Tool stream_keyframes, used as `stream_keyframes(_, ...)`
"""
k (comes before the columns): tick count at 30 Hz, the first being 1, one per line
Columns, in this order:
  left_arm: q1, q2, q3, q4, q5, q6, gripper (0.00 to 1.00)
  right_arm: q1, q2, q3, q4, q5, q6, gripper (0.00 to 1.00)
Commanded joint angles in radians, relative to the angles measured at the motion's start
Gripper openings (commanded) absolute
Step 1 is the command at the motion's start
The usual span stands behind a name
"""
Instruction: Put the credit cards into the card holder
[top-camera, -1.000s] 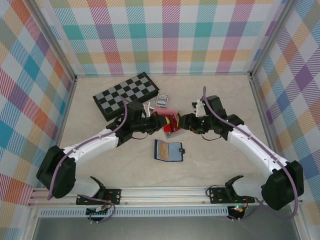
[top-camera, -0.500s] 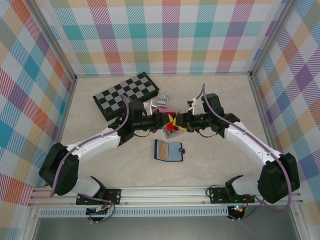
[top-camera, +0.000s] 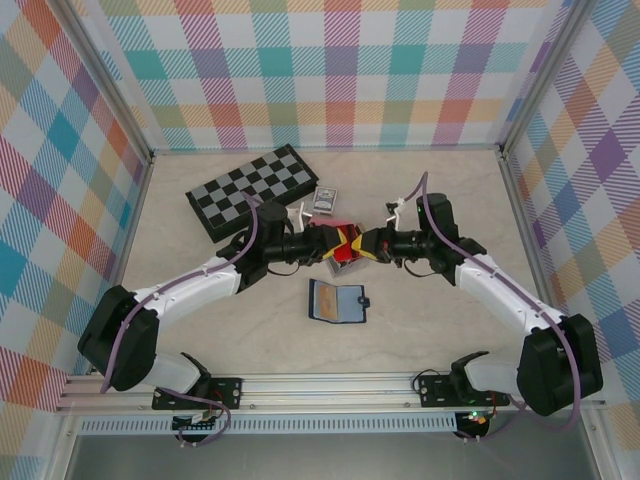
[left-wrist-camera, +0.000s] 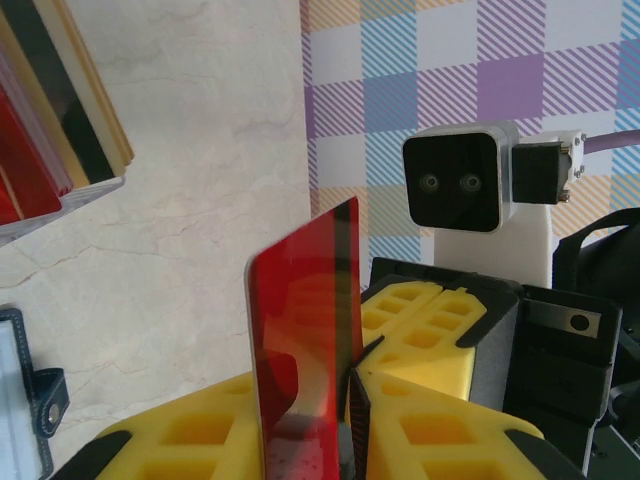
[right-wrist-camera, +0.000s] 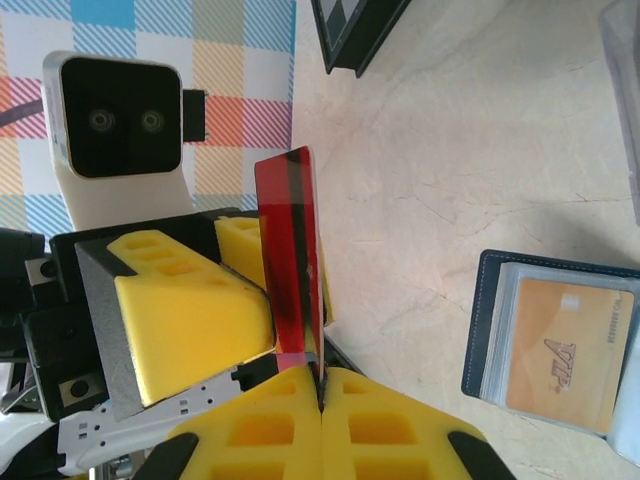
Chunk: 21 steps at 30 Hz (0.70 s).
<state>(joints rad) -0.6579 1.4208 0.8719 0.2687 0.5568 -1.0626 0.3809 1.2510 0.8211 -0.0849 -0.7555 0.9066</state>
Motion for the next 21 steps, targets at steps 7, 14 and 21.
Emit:
stream_keyframes(7, -0.006, -0.049, -0.023, 0.054, -0.01, -0.01, 0.16, -0.01, -0.022, -0.06, 0.075, 0.099, 0.124, 0.06)
stream_keyframes(14, -0.012, -0.086, -0.025, -0.175, -0.094, 0.092, 0.0, -0.004, -0.062, -0.028, -0.292, 0.309, -0.083, 0.31)
stream_keyframes(21, -0.118, -0.044, -0.029, -0.42, -0.213, 0.204, 0.0, 0.106, 0.04, -0.035, -0.506, 0.508, -0.241, 0.62)
